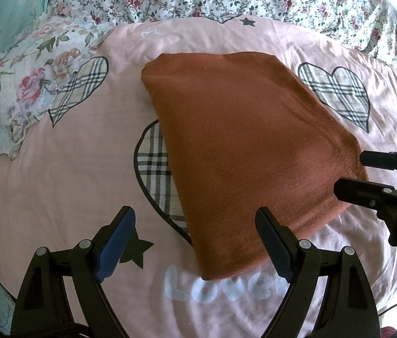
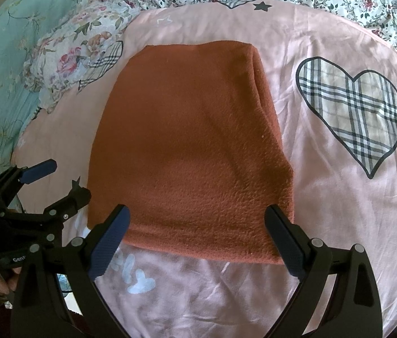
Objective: Fold small clothes
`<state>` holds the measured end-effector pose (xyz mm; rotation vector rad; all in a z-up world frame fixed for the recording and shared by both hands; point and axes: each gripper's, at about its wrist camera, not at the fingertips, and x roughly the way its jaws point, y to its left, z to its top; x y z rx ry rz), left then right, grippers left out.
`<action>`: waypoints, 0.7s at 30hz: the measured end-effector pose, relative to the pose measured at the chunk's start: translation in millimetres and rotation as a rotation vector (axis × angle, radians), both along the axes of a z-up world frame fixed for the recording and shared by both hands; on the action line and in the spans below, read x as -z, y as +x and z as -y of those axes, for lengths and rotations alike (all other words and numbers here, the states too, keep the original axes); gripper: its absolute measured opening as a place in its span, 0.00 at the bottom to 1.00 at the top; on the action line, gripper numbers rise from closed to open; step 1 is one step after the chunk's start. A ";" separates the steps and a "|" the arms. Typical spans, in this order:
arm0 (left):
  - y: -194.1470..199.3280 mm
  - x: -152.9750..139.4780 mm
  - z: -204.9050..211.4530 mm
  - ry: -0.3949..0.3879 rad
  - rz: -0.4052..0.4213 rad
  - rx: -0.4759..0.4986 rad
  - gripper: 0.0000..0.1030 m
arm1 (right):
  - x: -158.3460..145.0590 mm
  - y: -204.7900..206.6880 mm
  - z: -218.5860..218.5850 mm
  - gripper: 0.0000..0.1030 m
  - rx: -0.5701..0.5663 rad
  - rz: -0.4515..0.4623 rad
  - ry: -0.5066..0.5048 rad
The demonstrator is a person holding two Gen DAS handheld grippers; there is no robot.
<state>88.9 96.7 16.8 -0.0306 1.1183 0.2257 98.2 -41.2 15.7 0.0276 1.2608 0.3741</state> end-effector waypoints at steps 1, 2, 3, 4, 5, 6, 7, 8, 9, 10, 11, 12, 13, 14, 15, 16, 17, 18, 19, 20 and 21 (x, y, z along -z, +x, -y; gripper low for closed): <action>0.1 0.1 0.0 0.000 0.000 0.000 0.85 | -0.7 0.8 0.1 0.94 0.000 0.001 0.001; 0.3 0.2 0.2 0.000 -0.001 -0.001 0.85 | -1.0 0.3 1.6 0.94 0.000 0.002 0.001; 0.0 -0.6 0.9 0.001 0.001 -0.002 0.85 | -1.5 0.9 1.0 0.94 0.000 0.003 0.002; -0.4 -0.8 1.4 0.000 0.002 -0.003 0.85 | -1.2 0.5 1.1 0.94 0.000 0.003 0.001; -0.4 -0.9 1.7 0.000 0.002 -0.003 0.85 | -1.2 0.5 0.9 0.94 -0.001 0.003 0.001; -0.4 -1.0 2.2 0.000 0.001 -0.005 0.85 | -1.0 -0.6 0.9 0.94 0.002 0.004 0.001; -0.7 -1.2 2.5 0.000 0.001 -0.005 0.85 | -1.4 -0.1 0.6 0.94 0.002 0.004 0.001; -0.5 -1.2 2.2 0.000 0.001 -0.003 0.85 | -1.1 -0.8 0.8 0.94 0.004 0.003 0.002; -0.5 -1.2 2.3 0.000 0.000 -0.002 0.85 | -1.3 -0.4 0.8 0.94 0.004 0.003 0.003; -0.4 -1.2 2.1 0.001 -0.001 -0.001 0.85 | -1.3 -0.3 1.0 0.94 0.002 0.003 0.003; -0.3 -1.1 2.7 0.001 -0.001 -0.001 0.85 | -1.5 -0.4 0.6 0.94 0.003 0.003 0.002; -0.8 -1.3 2.2 0.000 -0.001 0.000 0.85 | -1.2 -1.4 0.8 0.94 0.004 0.004 0.002; -1.1 -1.4 2.4 0.001 -0.001 -0.001 0.85 | -1.2 -1.3 0.8 0.94 0.004 0.004 0.002; -1.2 -1.4 2.5 0.001 0.000 -0.001 0.85 | -1.3 -1.2 0.8 0.94 0.004 0.004 0.003; -1.3 -1.4 2.6 0.000 0.000 -0.001 0.85 | -1.3 -1.2 0.9 0.94 0.004 0.004 0.003; -1.6 -1.5 2.7 0.001 0.001 -0.001 0.85 | -1.3 -1.0 1.0 0.94 0.004 0.004 0.002; -1.6 -1.5 2.7 0.000 0.001 -0.001 0.85 | -1.3 -0.9 1.3 0.94 0.003 0.004 0.003; -1.6 -1.5 2.7 0.000 0.001 -0.001 0.85 | -1.2 -0.7 1.5 0.94 0.003 0.004 0.003; -1.6 -1.4 2.7 0.000 0.000 -0.001 0.85 | -1.8 -1.7 2.4 0.94 0.005 0.005 0.004; -1.6 -1.4 2.6 0.000 0.000 -0.001 0.85 | -2.3 -1.5 2.1 0.94 0.006 0.006 0.005; -1.8 -1.6 2.7 0.001 0.000 -0.002 0.85 | -2.9 -2.0 1.5 0.94 0.008 0.006 0.005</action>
